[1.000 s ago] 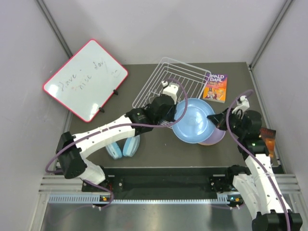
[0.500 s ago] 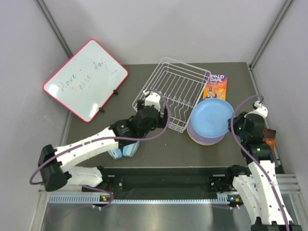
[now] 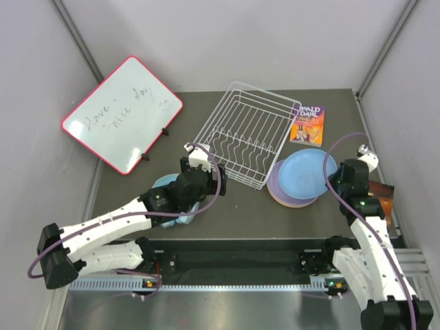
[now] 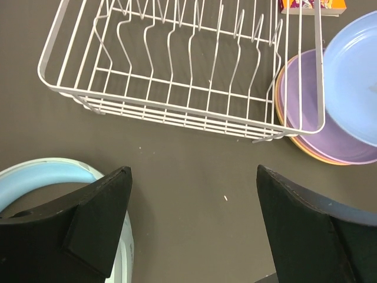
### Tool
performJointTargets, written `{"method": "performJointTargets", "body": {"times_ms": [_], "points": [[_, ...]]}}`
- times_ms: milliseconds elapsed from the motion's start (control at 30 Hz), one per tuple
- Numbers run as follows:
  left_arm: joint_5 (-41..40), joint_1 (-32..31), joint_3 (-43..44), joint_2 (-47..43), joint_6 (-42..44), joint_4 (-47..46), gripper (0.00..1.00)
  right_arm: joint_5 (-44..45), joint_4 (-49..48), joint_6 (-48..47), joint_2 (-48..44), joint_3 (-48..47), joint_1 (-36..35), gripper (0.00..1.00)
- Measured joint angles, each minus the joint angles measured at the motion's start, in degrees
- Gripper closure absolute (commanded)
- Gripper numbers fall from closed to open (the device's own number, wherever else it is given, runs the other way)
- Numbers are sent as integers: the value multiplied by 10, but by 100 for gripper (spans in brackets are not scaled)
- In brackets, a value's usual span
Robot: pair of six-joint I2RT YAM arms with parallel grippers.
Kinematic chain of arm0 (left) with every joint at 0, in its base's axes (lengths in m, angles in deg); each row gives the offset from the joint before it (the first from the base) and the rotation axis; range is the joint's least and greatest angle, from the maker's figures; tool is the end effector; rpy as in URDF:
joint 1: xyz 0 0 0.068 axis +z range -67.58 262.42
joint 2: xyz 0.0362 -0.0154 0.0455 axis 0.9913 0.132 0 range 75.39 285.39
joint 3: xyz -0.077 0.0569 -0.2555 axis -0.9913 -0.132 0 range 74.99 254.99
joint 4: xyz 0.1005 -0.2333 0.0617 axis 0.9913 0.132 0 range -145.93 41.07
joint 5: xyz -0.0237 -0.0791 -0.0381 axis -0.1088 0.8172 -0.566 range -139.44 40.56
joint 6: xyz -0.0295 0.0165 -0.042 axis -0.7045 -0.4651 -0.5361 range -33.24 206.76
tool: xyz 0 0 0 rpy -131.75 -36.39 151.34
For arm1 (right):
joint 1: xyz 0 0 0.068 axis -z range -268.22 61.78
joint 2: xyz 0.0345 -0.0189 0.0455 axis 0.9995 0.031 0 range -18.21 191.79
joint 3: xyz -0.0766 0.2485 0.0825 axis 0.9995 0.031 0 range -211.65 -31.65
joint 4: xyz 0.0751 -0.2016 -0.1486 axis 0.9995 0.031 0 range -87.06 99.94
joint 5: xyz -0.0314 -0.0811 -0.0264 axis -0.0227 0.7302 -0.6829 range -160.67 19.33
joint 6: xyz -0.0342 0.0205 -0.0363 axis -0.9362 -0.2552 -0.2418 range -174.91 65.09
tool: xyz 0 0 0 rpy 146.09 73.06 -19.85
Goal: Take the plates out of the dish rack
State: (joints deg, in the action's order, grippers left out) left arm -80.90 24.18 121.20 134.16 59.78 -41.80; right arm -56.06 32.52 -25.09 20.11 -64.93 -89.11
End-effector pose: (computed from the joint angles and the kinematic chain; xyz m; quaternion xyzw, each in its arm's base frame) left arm 0.1361 -0.1846 0.2977 0.0837 0.8274 -0.1722 0.5280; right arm 0.1515 -0.0066 0.2538 0.2767 0.8357 0.0134 0.4742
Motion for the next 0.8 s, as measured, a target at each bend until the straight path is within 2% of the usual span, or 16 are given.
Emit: {"method": "performJointTargets", "body": {"times_ms": [133,267,333,367,567,800], "points": [[4,0,-14,-4,-3,-4,11,-43,-48,0,49,31,0,85],[2,-1,-47,-31,-4,-15,8,-84,-87,4,86,52,0,34],[-2,-1,-60,-42,-4,-17,8,-96,-100,8,93,54,0,27],[-5,-1,-65,-46,-4,-17,8,-101,-105,5,94,54,0,18],[-33,-1,-68,-46,-4,-17,8,-95,-104,-2,76,54,0,9],[-62,-2,-69,-46,-3,-17,7,-38,-48,-18,-7,6,0,2]]}}
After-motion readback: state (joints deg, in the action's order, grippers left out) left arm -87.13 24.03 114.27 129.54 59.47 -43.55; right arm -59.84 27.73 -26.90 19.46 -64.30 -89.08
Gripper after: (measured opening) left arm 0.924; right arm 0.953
